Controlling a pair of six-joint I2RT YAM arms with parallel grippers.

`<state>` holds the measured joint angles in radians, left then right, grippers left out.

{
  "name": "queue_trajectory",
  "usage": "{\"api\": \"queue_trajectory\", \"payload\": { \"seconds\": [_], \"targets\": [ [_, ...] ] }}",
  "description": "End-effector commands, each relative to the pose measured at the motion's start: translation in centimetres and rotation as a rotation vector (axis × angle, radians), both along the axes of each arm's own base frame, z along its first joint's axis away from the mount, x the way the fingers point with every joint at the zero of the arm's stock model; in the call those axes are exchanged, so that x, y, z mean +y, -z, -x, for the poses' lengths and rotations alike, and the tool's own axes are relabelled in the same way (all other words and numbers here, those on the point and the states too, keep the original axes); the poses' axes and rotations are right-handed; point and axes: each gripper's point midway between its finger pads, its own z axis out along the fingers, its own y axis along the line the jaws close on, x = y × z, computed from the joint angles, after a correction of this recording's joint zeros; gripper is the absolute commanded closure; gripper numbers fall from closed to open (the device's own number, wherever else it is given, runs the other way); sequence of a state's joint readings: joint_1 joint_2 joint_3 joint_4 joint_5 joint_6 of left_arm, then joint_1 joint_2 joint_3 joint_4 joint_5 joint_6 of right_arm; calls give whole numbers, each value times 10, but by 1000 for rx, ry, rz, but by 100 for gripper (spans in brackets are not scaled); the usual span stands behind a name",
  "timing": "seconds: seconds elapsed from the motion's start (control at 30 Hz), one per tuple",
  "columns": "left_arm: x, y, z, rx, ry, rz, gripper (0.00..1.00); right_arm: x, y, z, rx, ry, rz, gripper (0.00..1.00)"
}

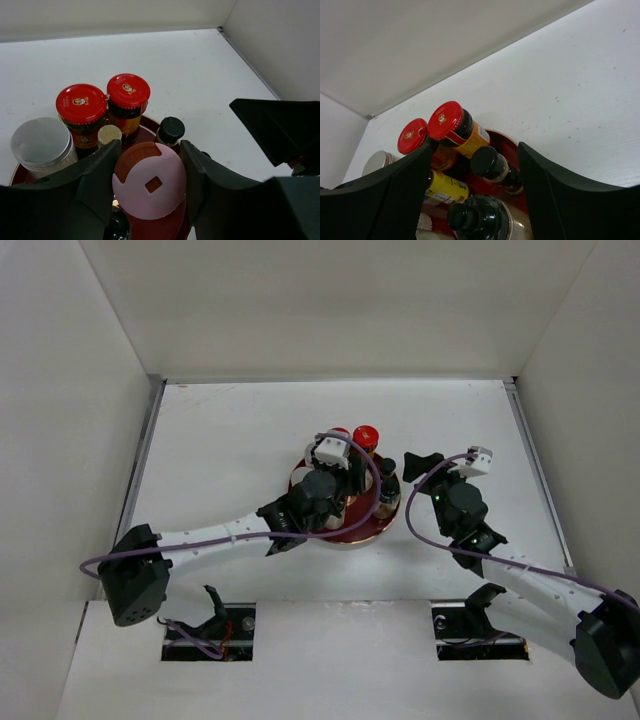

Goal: Organize the condiment bottles

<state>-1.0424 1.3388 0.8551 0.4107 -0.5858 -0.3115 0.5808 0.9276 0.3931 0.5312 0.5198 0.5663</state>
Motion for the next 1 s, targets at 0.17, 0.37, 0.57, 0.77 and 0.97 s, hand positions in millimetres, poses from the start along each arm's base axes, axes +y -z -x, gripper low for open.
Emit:
{"api": "queue_trajectory", "payload": {
  "seconds": [0.17, 0.37, 0.57, 0.77, 0.97],
  "targets": [
    [-20, 5, -9, -8, 3, 13, 60, -4, -15, -2, -46, 19, -39, 27],
    [-37, 39, -13, 26, 12, -46, 60, -2, -14, -3, -42, 8, -37, 27],
    [-43, 63, -20, 50, -17, -93, 59, 0, -15, -2, -43, 0, -39, 27],
    [-49, 85, -24, 71, -32, -113, 55, 1, -13, -2, -41, -3, -39, 27],
    [-46, 95, -25, 82, -62, -139, 56, 1, -13, -3, -41, -4, -40, 27]
  ]
}}
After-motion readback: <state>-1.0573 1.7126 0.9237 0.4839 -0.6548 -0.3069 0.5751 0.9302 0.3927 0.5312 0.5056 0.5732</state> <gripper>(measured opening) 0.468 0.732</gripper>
